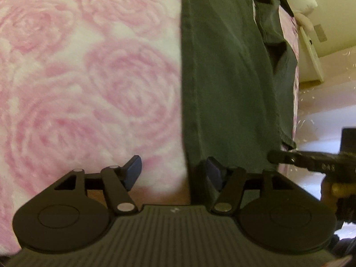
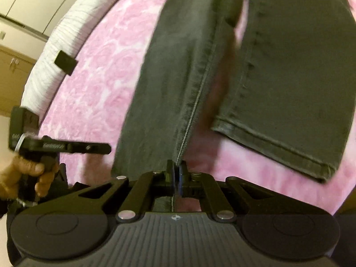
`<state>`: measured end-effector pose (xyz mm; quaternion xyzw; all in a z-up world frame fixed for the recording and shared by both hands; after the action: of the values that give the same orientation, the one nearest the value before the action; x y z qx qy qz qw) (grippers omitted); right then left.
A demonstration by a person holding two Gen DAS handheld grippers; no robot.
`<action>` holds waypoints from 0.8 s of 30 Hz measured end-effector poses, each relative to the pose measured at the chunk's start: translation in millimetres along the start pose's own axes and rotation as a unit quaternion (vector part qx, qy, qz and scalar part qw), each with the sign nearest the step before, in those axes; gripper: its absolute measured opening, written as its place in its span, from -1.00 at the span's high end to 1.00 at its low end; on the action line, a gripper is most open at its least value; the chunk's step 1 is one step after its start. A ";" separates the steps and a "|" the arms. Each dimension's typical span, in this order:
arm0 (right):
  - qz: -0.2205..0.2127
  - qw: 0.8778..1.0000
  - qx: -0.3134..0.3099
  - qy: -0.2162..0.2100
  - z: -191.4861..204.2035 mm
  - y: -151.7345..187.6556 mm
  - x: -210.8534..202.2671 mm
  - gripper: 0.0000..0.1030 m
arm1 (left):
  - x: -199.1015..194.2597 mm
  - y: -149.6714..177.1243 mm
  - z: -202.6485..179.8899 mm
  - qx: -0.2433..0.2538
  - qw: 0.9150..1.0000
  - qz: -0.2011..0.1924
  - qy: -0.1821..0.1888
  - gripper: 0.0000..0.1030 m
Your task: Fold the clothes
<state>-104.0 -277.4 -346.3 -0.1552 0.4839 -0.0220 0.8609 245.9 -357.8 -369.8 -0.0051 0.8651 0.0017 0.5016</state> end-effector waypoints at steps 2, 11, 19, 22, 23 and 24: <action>0.012 1.000 0.008 -0.015 -5.9 -0.2 10.8 0.71 | 1.2 7.0 -7.6 0.021 1.000 -0.008 -0.019 -0.14; -0.053 0.997 0.004 0.048 -38.9 16.8 -60.3 0.37 | -21.1 27.1 -90.0 0.138 0.986 -0.079 -0.041 -0.03; -0.076 0.990 0.082 0.091 -120.8 29.7 -82.3 0.13 | 42.0 50.8 -203.0 0.287 0.955 -0.077 0.009 -0.09; -0.080 0.986 0.140 0.041 -150.3 35.3 -72.5 0.07 | 72.6 52.1 -220.9 0.325 0.943 -0.064 -0.024 -0.12; -0.086 0.983 0.162 0.024 -158.1 37.9 -71.2 0.06 | 80.6 51.2 -223.8 0.327 0.943 -0.059 -0.029 -0.14; -0.093 0.979 0.180 0.005 -164.9 40.6 -70.8 0.06 | 84.3 47.4 -224.8 0.320 0.945 -0.057 -0.030 -0.21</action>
<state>-284.6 -266.0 -379.2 -0.0418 0.4595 -0.1898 0.8667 8.5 -312.9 -331.4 0.1066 0.8029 -0.3038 0.5017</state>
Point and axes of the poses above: each gripper's, at about its wrist camera, not at the fingertips, and x roughly the way its jaws point, z to its left, y to its underside, the point moved 2 cm from there along x, roughly the way its jaws point, and after that the axes turned 14 degrees about -x, right-handed, at the moved point
